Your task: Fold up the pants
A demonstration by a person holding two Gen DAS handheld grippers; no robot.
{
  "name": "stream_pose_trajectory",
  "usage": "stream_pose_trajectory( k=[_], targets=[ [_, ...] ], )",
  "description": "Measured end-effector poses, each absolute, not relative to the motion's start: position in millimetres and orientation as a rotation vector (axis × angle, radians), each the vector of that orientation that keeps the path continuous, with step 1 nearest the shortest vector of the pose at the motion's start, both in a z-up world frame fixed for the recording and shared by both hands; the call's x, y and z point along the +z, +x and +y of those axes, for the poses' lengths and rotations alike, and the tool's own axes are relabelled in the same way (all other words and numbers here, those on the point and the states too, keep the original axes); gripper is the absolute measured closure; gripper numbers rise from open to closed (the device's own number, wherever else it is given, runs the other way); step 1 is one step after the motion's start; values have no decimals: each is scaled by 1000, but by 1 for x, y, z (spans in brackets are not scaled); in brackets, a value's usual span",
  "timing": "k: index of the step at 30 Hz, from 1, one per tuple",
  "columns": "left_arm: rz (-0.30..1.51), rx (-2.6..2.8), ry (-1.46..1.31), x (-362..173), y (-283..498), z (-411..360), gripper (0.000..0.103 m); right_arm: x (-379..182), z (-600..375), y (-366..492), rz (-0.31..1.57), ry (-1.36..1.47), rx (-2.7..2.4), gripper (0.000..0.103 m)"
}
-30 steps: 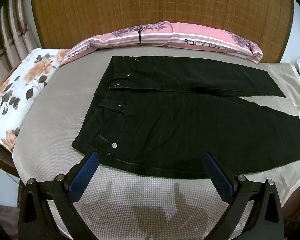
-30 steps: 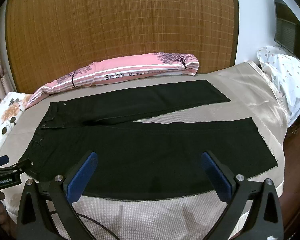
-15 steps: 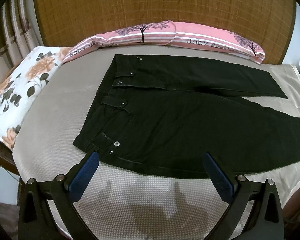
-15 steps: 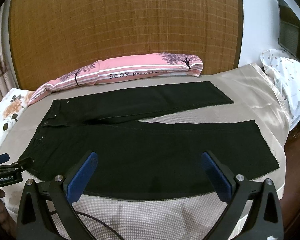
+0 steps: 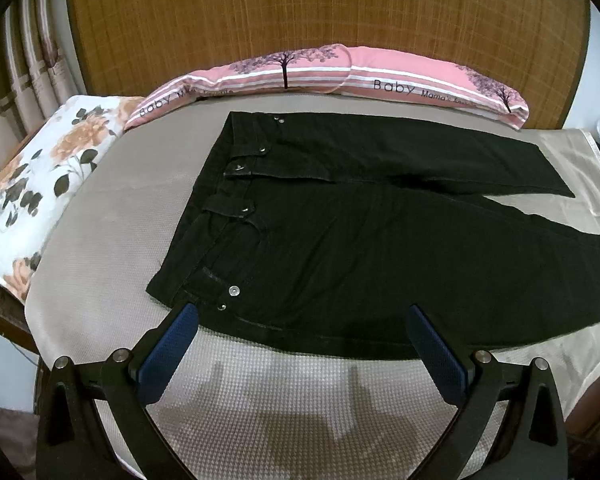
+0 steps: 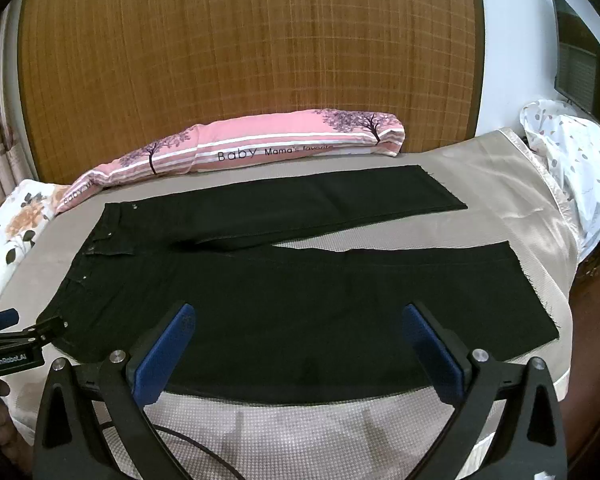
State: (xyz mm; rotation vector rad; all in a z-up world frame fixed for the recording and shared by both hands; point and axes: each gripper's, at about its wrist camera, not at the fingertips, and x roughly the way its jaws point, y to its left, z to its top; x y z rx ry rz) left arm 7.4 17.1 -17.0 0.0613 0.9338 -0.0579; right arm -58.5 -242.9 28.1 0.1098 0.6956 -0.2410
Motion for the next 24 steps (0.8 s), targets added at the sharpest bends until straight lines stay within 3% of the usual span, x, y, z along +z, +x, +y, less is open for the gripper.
stream_pose_trajectory(
  k=[24],
  targets=[
    [902,-77,73,-16,5,14,0,33,-243,-59,671,94,-238,0]
  ],
)
